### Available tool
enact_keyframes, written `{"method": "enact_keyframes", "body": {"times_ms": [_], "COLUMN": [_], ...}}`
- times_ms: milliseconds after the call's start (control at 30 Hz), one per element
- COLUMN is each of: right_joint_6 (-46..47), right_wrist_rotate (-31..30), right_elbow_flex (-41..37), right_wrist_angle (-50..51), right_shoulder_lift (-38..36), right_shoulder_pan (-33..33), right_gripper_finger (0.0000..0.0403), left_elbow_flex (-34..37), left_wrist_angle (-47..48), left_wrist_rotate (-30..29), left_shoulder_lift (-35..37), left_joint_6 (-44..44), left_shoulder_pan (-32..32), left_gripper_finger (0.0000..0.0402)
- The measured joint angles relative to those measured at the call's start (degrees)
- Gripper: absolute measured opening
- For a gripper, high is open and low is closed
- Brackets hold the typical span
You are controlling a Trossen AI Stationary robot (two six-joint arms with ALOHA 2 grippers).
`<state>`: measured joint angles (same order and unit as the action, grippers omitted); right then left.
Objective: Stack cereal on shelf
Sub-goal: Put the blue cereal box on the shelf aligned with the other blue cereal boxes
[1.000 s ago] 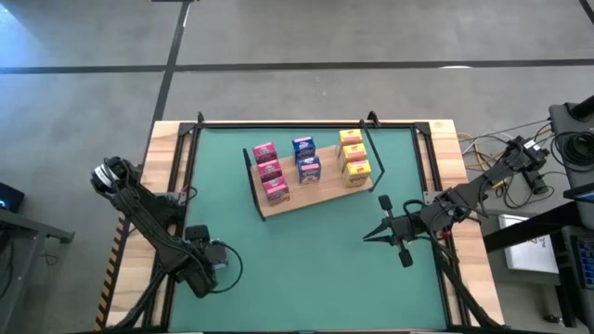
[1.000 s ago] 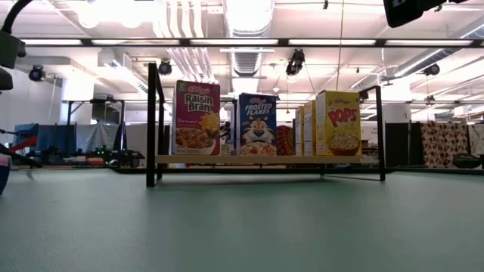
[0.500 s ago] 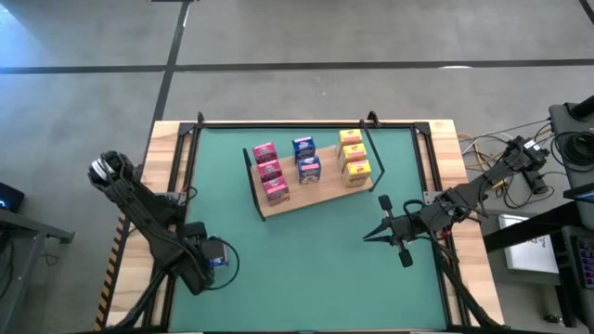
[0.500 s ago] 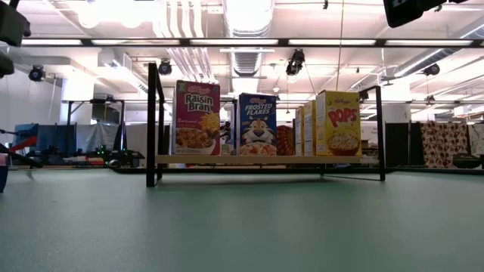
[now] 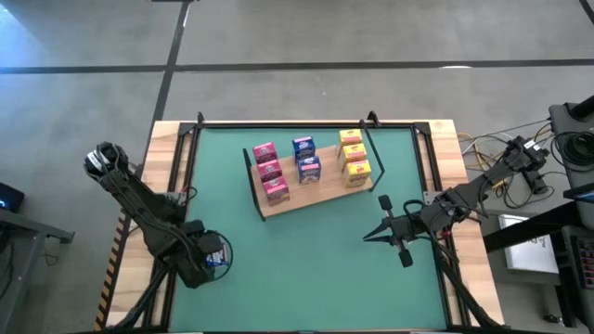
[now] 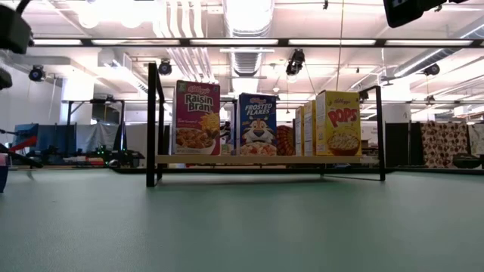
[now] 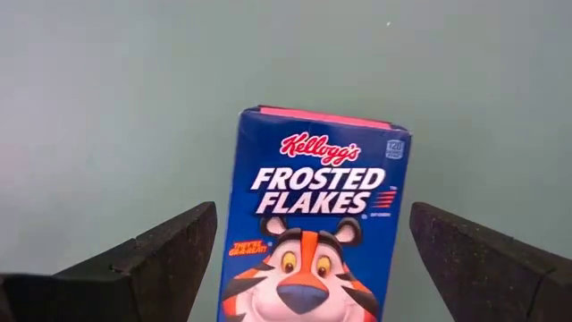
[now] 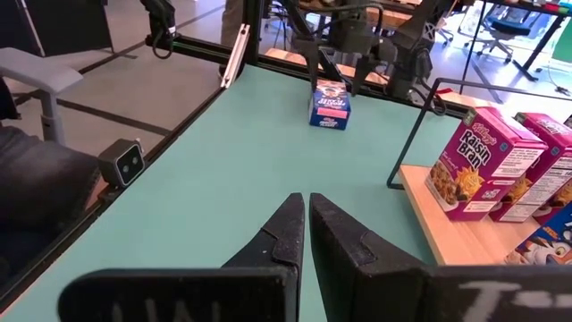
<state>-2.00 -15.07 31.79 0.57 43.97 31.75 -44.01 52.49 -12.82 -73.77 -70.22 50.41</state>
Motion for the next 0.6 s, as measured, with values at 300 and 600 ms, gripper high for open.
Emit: {"method": "enact_keyframes", "body": {"times_ms": [300,600], "right_joint_6": [-0.3,-0.1], "right_wrist_rotate": [0.0,0.0], "right_elbow_flex": [0.0,0.0], "right_wrist_angle": [0.0,0.0], "right_shoulder_lift": [0.0,0.0], "right_shoulder_pan": [0.0,0.0], "right_gripper_finger": [0.0013,0.0013], "left_elbow_flex": [0.7,2.8], "left_wrist_angle": [-2.4,-3.1], "left_wrist_rotate": [0.3,1.0], "left_shoulder_lift": [-0.4,-0.5], "left_joint_6": [-0.4,-1.2], "left_shoulder_pan": [0.0,0.0], "left_gripper_finger": [0.0354,0.0354]}}
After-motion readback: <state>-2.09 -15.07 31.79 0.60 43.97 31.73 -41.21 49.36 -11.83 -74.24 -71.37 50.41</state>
